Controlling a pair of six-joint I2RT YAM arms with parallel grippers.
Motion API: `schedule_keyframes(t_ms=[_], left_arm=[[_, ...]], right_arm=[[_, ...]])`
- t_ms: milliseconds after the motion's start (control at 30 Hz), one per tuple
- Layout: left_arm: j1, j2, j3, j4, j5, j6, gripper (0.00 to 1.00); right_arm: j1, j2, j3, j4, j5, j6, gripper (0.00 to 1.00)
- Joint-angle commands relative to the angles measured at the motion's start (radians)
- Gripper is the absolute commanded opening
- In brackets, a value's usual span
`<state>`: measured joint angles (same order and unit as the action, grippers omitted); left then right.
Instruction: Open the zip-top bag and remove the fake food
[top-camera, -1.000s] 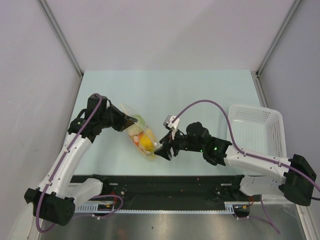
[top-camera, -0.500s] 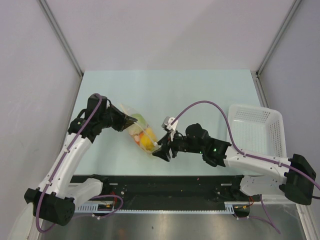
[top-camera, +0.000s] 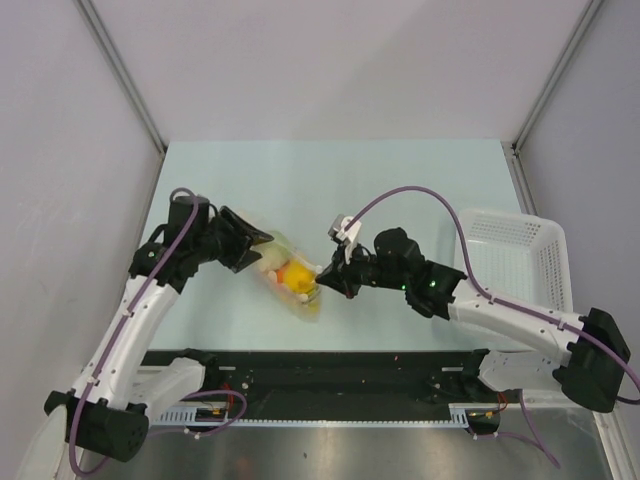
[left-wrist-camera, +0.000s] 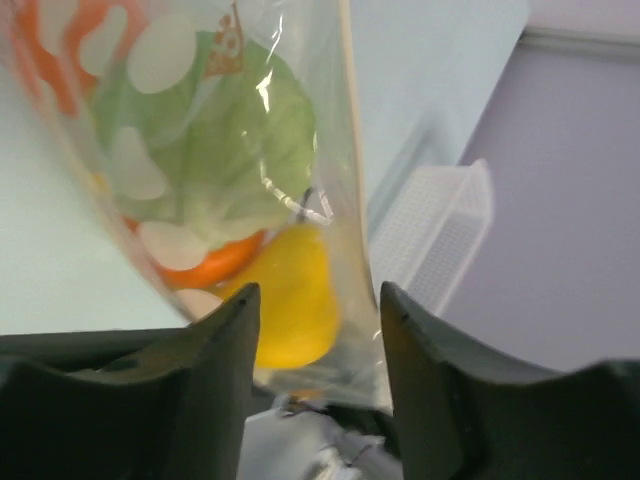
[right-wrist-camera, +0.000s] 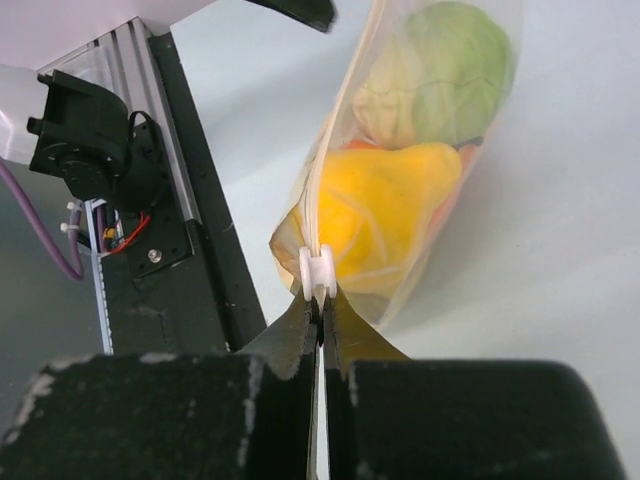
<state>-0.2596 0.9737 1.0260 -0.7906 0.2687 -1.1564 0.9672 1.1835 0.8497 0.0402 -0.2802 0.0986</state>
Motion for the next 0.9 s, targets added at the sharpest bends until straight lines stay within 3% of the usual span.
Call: schedule_keyframes(t_ms=[0, 167, 300, 400, 500, 867], left_arm=[[0.003, -0.055, 0.127, -0.078, -0.092, 0.333, 0.66], [-0.018, -0.093, 0.118, 0.138, 0.156, 0.617, 0.62], [-0.163, -0.098, 0.117, 0.259, 0.276, 0.762, 0.62], [-0.316, -0.079, 0.131, 0.274, 0.244, 0.914, 0.63], [-0.389, -0.032, 0.169, 0.231, 0.224, 1.040, 0.66], [-0.395, 0.259, 0.289, 0.139, 0.463, 1.264, 0.61]], right_arm=[[-0.057, -0.005, 0.094, -0.106, -0.120, -0.080, 0.00], [-0.114, 0.008, 0.152, -0.220, -0.221, -0.128, 0.00], [-0.137, 0.022, 0.190, -0.287, -0.307, -0.154, 0.00], [-0.154, 0.025, 0.207, -0.313, -0.364, -0.163, 0.00], [-0.173, 0.041, 0.248, -0.362, -0.405, -0.186, 0.00], [-0.271, 0.111, 0.342, -0.477, -0.599, -0.237, 0.00]])
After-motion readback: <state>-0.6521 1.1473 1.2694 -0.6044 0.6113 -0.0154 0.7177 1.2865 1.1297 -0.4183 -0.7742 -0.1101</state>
